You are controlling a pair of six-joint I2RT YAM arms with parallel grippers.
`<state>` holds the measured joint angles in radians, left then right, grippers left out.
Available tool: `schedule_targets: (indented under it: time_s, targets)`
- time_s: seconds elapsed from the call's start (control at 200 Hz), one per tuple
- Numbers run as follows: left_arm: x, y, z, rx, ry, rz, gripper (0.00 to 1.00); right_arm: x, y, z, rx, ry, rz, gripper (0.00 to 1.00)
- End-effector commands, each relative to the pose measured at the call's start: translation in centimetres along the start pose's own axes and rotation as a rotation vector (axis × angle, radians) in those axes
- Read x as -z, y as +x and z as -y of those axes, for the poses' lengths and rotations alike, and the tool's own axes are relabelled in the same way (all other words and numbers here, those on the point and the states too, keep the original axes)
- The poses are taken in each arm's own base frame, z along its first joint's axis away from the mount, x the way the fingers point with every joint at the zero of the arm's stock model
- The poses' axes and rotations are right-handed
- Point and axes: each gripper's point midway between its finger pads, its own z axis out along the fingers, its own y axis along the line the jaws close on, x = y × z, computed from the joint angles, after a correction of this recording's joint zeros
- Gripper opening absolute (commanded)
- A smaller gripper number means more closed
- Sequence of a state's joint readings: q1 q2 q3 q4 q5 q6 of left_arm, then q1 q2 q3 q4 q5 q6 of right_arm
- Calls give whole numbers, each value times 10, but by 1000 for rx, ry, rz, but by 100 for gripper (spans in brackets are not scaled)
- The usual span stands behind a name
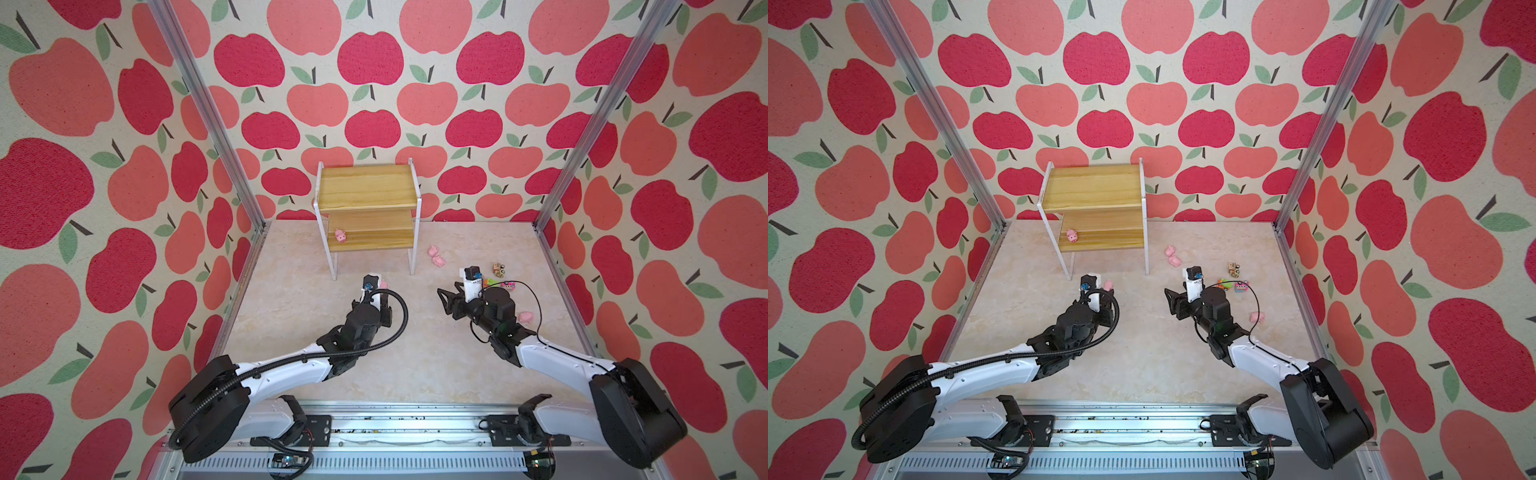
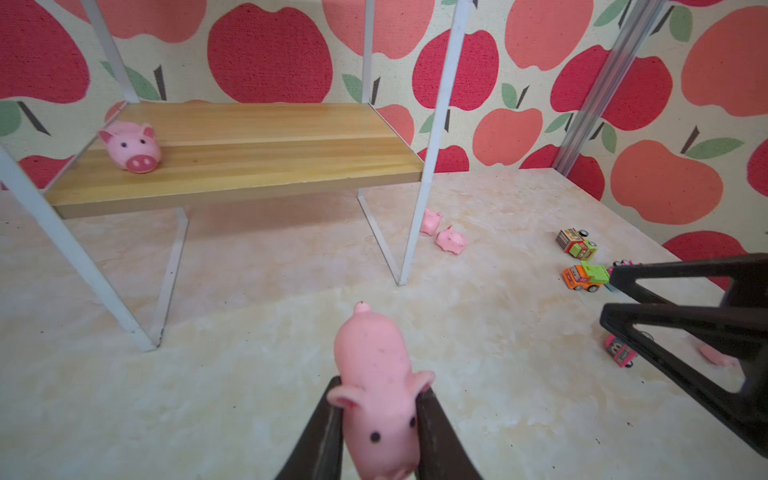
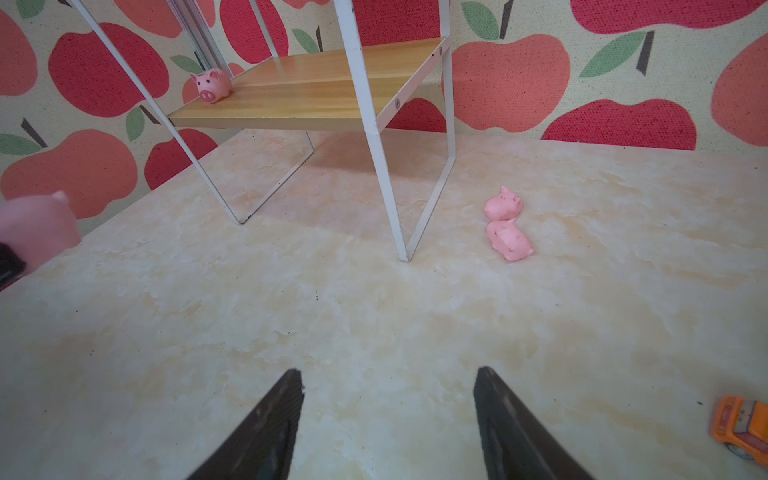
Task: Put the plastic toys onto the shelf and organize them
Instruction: 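Carry the pig with the left gripper onto the lower shelf beside the first pig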
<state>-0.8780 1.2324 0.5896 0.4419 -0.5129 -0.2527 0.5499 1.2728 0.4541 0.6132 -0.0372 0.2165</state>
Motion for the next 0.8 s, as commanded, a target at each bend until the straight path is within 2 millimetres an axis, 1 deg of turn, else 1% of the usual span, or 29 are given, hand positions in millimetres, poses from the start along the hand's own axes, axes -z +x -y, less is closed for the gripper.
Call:
schedule_targets:
  time_s: [0.0,0.065,0.18,0.23,0.38,0.495,0.595,0.665,0.67,0.795]
  targets:
    - [-4,-6,-19,-31,-59,-59,29,-9,-22,-12,48,-39,69,68]
    - [-9,-18,-23,-27,-64,-51,29,-14,-25,-16,77,-41,79,68]
    - [-19,-34,-30,-40,-85,-62,30,-21,-32,-28,120,-69,109,68]
    - [-24,-39,-34,-36,-90,-69,30,-23,-33,-36,140,-94,123,68]
    - [-40,-53,-51,9,-125,-92,30,-24,-35,-66,254,-172,154,68]
    - [-53,-59,-58,15,-139,-123,30,-15,-40,-87,304,-228,199,68]
    - [-64,-63,-59,24,-139,-139,31,-8,-41,-98,341,-253,222,68]
    - [-73,-62,-61,47,-142,-160,31,-5,-42,-103,362,-254,228,68]
    - [-73,-64,-61,49,-143,-156,31,-4,-42,-103,363,-253,229,68]
    - [-91,-61,-62,43,-158,-184,31,5,-42,-102,358,-250,255,68]
